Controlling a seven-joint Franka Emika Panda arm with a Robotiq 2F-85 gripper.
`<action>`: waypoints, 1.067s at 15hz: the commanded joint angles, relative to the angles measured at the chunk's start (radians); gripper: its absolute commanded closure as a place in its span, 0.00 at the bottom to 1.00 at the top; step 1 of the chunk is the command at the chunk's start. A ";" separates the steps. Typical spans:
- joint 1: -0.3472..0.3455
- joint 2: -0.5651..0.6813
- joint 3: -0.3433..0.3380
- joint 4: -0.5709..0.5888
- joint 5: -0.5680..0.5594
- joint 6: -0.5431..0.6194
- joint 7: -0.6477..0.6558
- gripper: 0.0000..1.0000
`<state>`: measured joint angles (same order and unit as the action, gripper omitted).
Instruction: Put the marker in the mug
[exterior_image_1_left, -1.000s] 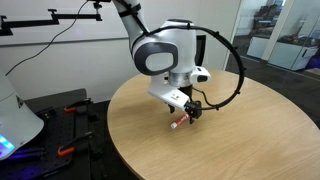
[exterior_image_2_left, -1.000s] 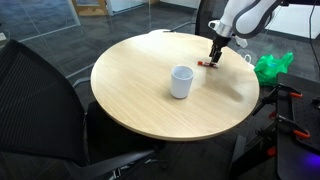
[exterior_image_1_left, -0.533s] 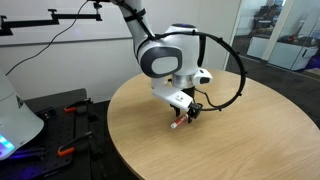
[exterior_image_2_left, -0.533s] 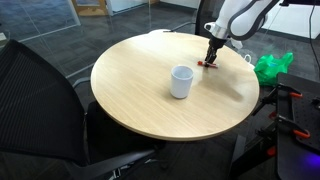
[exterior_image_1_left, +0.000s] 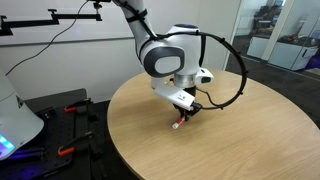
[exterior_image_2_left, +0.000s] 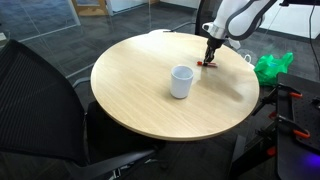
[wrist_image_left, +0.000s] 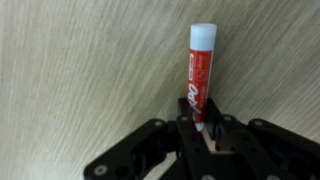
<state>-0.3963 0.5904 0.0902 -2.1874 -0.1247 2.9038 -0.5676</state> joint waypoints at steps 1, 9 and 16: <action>-0.016 -0.024 0.028 0.003 0.004 -0.033 -0.025 0.95; -0.013 -0.169 0.060 -0.028 0.058 -0.077 0.007 0.95; 0.005 -0.257 0.088 -0.006 0.125 -0.137 -0.102 0.95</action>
<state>-0.3938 0.3801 0.1538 -2.1844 -0.0620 2.7871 -0.5861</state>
